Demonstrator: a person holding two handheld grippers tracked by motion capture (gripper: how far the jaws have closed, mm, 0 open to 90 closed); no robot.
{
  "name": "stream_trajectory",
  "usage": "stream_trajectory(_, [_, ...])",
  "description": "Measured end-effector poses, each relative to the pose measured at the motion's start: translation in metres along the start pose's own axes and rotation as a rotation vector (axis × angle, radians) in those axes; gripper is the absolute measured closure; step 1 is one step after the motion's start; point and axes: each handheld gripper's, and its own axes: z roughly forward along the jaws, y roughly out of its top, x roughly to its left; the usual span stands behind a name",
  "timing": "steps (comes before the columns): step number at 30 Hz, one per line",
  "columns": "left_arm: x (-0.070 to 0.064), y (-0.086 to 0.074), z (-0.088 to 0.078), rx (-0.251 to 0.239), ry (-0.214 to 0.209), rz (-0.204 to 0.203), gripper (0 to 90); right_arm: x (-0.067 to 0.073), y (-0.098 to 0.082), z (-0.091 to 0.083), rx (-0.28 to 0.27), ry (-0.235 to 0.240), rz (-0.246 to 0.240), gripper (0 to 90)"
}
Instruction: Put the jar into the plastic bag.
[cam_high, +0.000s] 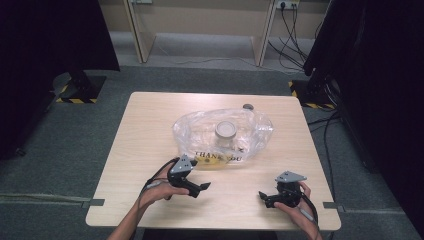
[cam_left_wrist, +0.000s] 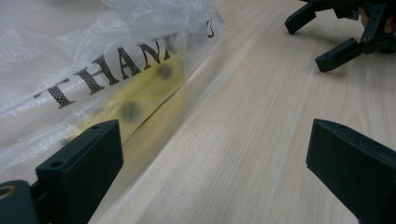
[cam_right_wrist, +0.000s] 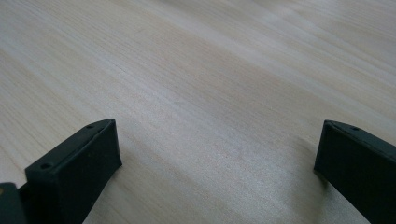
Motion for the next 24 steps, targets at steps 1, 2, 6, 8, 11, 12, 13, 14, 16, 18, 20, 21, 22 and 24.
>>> stream_trajectory(1, [0.0,-0.001,0.0,0.003,-0.001,0.0,3.5,0.0,0.0,0.0,0.0,0.0,0.0,0.2])
stream_trajectory(2, [-0.001,-0.003,0.0,0.004,0.001,-0.001,3.5,0.0,0.0,0.0,0.0,0.0,0.0,0.2])
stream_trajectory(6, [-0.002,-0.008,-0.002,0.016,0.0,-0.003,3.5,0.0,0.0,0.0,0.0,0.0,0.0,0.2])
stream_trajectory(8, [-0.002,-0.01,-0.002,0.019,0.0,-0.005,3.5,0.0,0.0,0.0,0.0,0.0,0.0,0.2])
stream_trajectory(11, [-0.002,-0.013,-0.004,0.024,0.002,-0.008,3.5,0.0,0.0,0.0,0.0,0.0,0.0,0.2])
stream_trajectory(12, [-0.003,-0.014,-0.004,0.025,0.002,-0.009,3.6,0.0,0.0,0.0,0.0,0.0,0.0,0.2])
stream_trajectory(13, [-0.003,-0.015,-0.005,0.025,0.002,-0.009,3.5,0.0,0.0,0.0,0.0,0.0,0.0,0.2])
stream_trajectory(14, [-0.003,-0.016,-0.005,0.027,0.002,-0.01,3.6,0.0,0.0,0.0,0.0,0.0,0.0,0.2])
stream_trajectory(16, [-0.004,-0.017,-0.006,0.029,0.002,-0.011,3.5,0.0,0.0,0.0,0.0,0.0,0.0,0.2])
stream_trajectory(18, [-0.004,-0.019,-0.006,0.032,0.002,-0.012,3.6,0.0,0.0,0.0,0.0,0.0,0.0,0.2])
stream_trajectory(20, [-0.004,-0.02,-0.007,0.033,-0.001,-0.015,3.6,0.0,0.0,0.0,0.0,0.0,0.0,0.2])
stream_trajectory(21, [-0.004,-0.02,-0.007,0.037,-0.002,-0.015,3.5,0.0,0.0,0.0,0.0,0.0,0.0,0.2])
stream_trajectory(22, [-0.004,-0.021,-0.007,0.038,-0.001,-0.016,3.5,0.0,0.0,0.0,0.0,0.0,0.0,0.2])
stream_trajectory(24, [-0.003,-0.022,-0.006,0.043,-0.003,-0.017,3.5,0.0,0.0,0.0,0.0,0.0,0.0,0.2])
